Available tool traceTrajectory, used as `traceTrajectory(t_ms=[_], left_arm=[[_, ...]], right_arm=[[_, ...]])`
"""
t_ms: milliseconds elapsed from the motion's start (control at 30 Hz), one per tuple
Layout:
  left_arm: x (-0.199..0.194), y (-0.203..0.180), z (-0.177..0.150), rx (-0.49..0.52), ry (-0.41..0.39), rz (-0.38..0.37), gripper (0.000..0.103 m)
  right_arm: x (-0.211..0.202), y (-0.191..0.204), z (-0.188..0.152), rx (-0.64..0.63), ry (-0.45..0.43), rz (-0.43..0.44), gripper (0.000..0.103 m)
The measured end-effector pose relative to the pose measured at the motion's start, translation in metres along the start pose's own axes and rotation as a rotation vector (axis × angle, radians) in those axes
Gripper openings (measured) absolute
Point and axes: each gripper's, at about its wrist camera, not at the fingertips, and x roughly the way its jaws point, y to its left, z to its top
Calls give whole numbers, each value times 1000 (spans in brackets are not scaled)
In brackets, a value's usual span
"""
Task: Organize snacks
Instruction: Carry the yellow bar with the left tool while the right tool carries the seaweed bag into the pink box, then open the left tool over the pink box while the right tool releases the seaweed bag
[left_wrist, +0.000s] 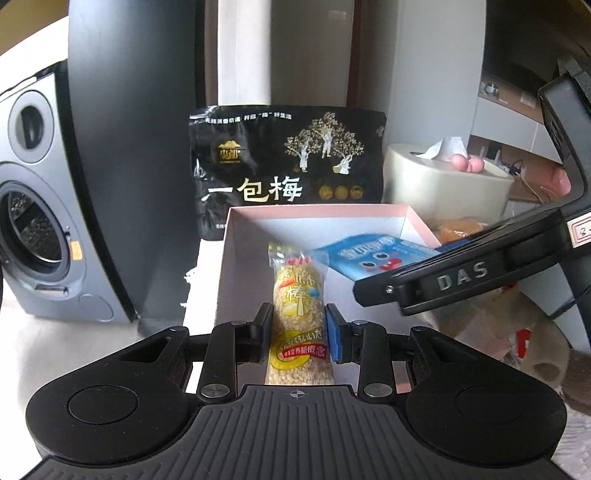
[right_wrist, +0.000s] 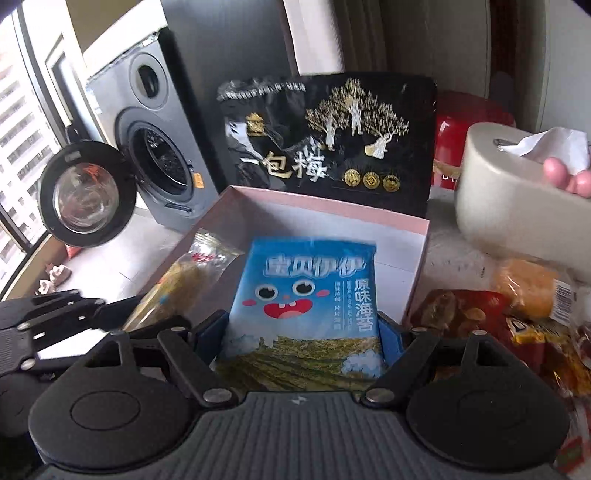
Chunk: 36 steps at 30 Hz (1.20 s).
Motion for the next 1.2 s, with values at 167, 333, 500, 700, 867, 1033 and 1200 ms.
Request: traceTrajectory(t_ms=[167,333,500,700,867,1033,1200], left_arm=[[7,2,1,1,6,7,34],[10,2,1,-3,17,8,34],[14,3,5,-30,-4,-13,34],[40,19,21,-194,37,-107,35],[41,10,34,-139,51,-89,34],[19,-1,44,-142,-2,16,34],[-20,-29,40,-193,-76,-6,33]], right_arm=[[7,7,6,-36,38,35,84],[-5,6,14,-5,-22,49,84],[-14,1,16,3,-60,55,83],[-42,-10,14,-6,-128,-30,83],[-69,-32,-8,-46,-165,-205,83],[-92,-74,-43,-43,-113,-186,83],[-104,-112,-76,-43,-96,-237,83]])
